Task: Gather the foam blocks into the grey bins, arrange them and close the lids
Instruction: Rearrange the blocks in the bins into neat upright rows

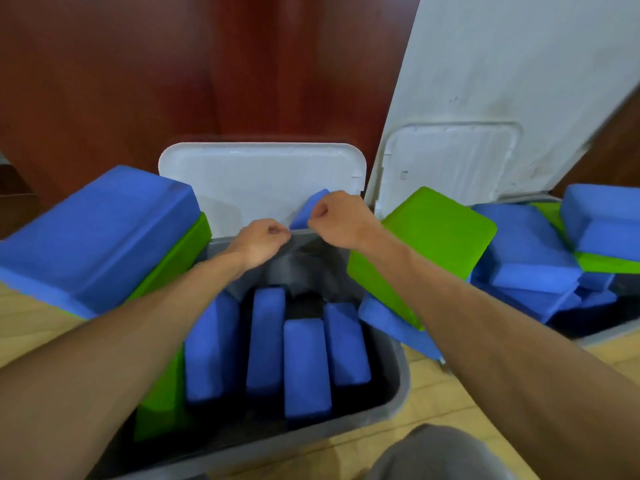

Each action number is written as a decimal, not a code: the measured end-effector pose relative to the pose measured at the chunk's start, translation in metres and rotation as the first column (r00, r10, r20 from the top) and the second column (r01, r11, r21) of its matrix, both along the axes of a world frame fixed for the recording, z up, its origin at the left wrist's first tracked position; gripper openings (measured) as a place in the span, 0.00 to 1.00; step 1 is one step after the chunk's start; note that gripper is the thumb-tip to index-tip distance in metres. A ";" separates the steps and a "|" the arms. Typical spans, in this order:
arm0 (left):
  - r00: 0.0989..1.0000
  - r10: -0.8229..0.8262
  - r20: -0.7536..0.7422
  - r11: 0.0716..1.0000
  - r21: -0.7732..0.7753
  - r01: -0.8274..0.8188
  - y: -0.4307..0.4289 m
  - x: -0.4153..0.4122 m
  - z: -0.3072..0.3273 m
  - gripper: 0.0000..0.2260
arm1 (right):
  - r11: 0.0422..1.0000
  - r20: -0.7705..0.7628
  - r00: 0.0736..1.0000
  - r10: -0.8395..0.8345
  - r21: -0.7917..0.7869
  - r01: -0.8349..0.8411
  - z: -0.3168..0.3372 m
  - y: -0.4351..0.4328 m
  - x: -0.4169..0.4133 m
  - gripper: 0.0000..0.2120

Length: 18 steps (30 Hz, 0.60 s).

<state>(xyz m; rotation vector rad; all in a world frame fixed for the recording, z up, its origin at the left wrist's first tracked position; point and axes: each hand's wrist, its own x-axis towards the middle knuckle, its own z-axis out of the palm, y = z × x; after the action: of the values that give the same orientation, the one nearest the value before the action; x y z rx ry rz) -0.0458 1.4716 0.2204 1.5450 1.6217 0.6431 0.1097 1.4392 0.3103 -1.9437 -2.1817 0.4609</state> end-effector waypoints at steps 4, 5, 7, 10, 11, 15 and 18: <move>0.992 0.028 -0.123 1.000 0.012 -0.026 0.029 0.032 -0.009 0.09 | 0.993 0.219 0.975 -0.023 0.115 -0.003 0.004 0.018 0.029 0.15; 0.992 0.030 -0.125 1.000 0.003 -0.030 0.037 0.039 -0.014 0.10 | 0.995 0.335 0.942 -0.024 0.100 -0.011 0.000 0.019 0.041 0.18; 0.991 0.036 -0.129 0.999 -0.002 -0.036 0.051 0.050 -0.026 0.11 | 0.999 0.377 0.926 -0.027 -0.034 0.042 -0.010 0.021 0.061 0.21; 0.988 0.096 -0.119 0.995 0.000 -0.096 0.073 0.062 -0.042 0.17 | 0.994 0.281 0.958 -0.059 -0.071 0.082 -0.023 0.021 0.078 0.20; 0.986 0.102 -0.132 0.994 -0.026 -0.106 0.078 0.066 -0.046 0.21 | 0.996 0.281 0.957 -0.069 -0.033 0.082 -0.024 0.019 0.081 0.20; 0.960 0.079 -0.267 0.987 -0.114 -0.113 0.096 0.076 -0.056 0.34 | 0.987 0.312 0.943 -0.118 0.139 0.078 -0.030 0.011 0.090 0.18; 0.938 0.091 -0.333 0.971 -0.181 -0.158 0.107 0.079 -0.061 0.36 | 0.968 0.322 0.933 -0.159 0.237 0.083 -0.043 0.010 0.092 0.20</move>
<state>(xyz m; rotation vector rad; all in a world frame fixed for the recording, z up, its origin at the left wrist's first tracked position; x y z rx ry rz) 0.0328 1.5786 0.1594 1.4571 1.9774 0.2820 0.2016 1.4490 0.2671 -2.1417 -2.1680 -0.1446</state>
